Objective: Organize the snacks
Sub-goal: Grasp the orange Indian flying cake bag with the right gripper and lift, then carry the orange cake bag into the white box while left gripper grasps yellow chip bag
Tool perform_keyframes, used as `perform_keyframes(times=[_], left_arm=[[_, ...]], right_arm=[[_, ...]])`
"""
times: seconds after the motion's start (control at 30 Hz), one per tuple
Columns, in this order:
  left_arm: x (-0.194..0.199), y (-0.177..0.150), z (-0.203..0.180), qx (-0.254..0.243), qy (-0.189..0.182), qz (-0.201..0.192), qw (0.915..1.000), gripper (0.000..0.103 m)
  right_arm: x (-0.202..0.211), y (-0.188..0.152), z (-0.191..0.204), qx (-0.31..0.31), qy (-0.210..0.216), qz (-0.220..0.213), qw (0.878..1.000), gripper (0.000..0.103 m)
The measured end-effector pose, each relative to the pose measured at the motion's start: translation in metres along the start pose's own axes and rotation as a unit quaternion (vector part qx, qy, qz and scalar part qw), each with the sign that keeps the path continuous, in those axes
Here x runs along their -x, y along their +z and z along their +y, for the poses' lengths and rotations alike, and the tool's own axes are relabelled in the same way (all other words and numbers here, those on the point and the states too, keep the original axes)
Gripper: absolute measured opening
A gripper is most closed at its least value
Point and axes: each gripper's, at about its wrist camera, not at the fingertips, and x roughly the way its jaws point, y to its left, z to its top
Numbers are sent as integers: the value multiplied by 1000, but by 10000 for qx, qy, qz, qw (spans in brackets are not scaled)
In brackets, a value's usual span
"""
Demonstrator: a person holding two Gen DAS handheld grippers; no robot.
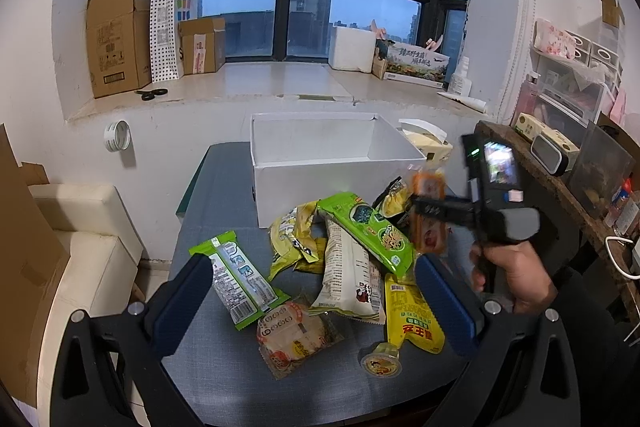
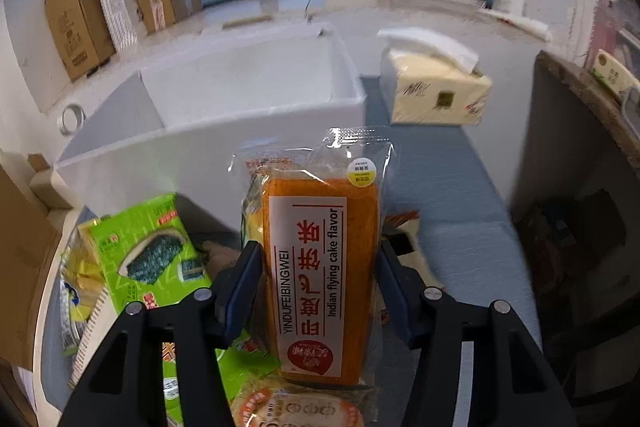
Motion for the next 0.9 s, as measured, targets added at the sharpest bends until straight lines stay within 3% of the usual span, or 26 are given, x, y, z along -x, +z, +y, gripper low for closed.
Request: perform_keyframes(times=[0.23, 0.47, 0.63, 0.83, 0.9], left_arm=[[-13, -2, -2, -30, -45, 125, 9999, 103], [-47, 4, 2, -32, -163, 405, 9990, 103], [-99, 13, 18, 141, -201, 859, 9960, 103], [-181, 14, 46, 833, -590, 1594, 9819, 103], [-206, 11, 51, 882, -395, 1818, 9786, 103]], right_arm=[[50, 21, -17, -118, -35, -721, 9973, 61], [93, 31, -24, -123, 25, -1024, 9947, 61], [130, 15, -20, -49, 192, -1146, 9932, 61], [164, -10, -21, -107, 369, -1337, 9903, 61], [170, -14, -21, -167, 425, -1351, 9898, 61]])
